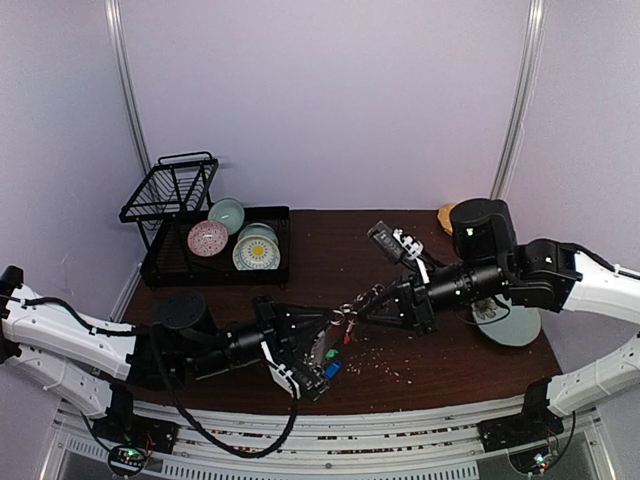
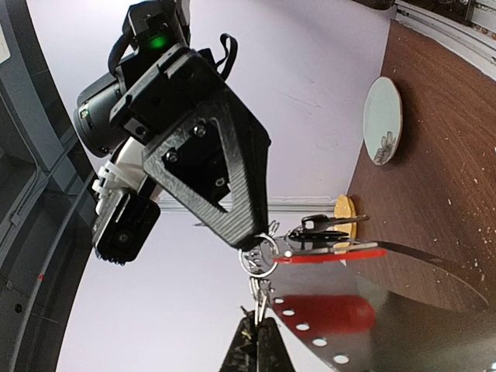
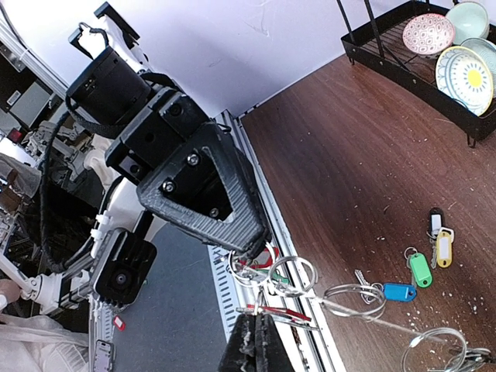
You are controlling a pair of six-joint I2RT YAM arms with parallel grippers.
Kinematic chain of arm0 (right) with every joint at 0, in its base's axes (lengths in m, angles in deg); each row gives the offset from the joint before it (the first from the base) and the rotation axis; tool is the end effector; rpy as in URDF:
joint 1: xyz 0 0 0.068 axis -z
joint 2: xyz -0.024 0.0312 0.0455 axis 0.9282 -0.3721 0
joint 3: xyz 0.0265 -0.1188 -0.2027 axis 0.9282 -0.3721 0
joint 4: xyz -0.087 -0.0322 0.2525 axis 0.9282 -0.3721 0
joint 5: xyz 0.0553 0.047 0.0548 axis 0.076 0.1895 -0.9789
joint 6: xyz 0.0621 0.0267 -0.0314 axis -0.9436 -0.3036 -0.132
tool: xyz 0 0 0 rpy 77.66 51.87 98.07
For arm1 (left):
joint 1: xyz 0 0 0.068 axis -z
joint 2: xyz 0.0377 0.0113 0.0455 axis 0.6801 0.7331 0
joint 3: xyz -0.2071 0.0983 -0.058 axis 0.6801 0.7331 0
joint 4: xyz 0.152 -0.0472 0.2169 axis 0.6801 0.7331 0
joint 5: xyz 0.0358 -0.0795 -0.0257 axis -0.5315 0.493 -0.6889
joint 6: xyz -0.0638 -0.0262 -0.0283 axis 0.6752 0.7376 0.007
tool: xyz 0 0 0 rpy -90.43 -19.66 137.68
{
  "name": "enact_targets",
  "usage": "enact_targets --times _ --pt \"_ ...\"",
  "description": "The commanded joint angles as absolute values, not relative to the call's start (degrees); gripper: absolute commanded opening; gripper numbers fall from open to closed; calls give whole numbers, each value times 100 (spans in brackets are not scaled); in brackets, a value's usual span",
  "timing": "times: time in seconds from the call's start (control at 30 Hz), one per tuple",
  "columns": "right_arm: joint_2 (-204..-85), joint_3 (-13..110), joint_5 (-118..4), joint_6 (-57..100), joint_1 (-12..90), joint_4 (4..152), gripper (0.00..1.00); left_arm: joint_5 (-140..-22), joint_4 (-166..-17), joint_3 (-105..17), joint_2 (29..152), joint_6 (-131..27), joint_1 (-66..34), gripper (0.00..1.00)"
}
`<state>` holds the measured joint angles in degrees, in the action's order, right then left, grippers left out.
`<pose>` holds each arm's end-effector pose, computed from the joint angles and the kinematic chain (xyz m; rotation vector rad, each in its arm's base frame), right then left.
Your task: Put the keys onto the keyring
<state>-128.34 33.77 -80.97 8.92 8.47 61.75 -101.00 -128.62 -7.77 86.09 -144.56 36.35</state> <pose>0.1229 0.2745 0.3142 -1.1157 1.8602 1.3915 0.0729 -0.3156 0.2402 1.4502 0.4129 0.1817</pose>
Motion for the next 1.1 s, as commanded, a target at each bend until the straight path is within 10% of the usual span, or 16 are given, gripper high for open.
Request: enact_targets --times 0.0,1.07 --pt "-12909 3566 -8081 910 902 6363 0 -10142 -13382 -780 8593 -14533 3660 0" --pt "-13113 3666 -8377 815 913 6313 0 -10508 -13341 -757 8629 -15087 3713 0"
